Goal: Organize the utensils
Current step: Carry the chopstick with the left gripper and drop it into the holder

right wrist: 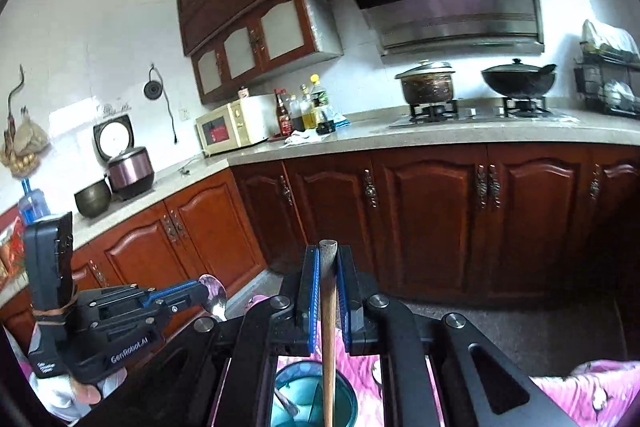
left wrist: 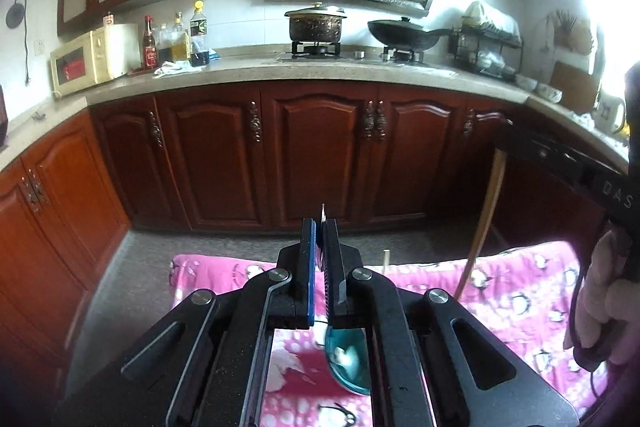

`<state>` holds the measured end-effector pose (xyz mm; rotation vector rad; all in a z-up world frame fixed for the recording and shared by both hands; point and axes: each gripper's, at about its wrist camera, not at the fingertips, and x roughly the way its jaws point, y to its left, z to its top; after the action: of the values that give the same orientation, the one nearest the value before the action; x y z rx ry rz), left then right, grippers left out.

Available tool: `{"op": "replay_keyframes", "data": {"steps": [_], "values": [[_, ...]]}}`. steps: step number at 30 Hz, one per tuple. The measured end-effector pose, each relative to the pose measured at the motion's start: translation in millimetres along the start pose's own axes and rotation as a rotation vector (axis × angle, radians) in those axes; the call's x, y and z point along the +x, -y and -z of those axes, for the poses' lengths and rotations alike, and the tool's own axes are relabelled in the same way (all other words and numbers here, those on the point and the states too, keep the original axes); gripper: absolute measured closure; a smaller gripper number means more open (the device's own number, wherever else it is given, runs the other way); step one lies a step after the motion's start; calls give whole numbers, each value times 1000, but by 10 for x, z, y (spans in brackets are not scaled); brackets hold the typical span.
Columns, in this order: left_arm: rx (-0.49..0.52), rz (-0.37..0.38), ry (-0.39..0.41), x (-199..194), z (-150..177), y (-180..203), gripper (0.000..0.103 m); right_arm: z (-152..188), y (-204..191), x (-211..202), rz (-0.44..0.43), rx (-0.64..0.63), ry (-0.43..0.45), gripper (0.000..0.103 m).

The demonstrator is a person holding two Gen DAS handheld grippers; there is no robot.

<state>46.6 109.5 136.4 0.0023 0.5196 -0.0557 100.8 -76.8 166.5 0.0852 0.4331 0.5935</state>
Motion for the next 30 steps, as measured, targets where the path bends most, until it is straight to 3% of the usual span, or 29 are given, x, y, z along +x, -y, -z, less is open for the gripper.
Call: {"op": "replay_keyframes", "data": {"steps": [7, 12, 18, 24, 30], "values": [[48, -45, -19, 281, 141, -6, 101, 116, 162, 405, 20, 39, -9, 95], [53, -32, -62, 465, 267, 55, 101, 422, 288, 653, 8, 79, -104, 95], [58, -18, -116, 651, 441, 181, 101, 739, 348, 785, -11, 94, -194, 95], [47, -5, -154, 715, 541, 250, 101, 763, 404, 764, -56, 119, -213, 95], [25, 6, -178, 729, 544, 277, 98, 798, 472, 741, -67, 164, -232, 80]]}}
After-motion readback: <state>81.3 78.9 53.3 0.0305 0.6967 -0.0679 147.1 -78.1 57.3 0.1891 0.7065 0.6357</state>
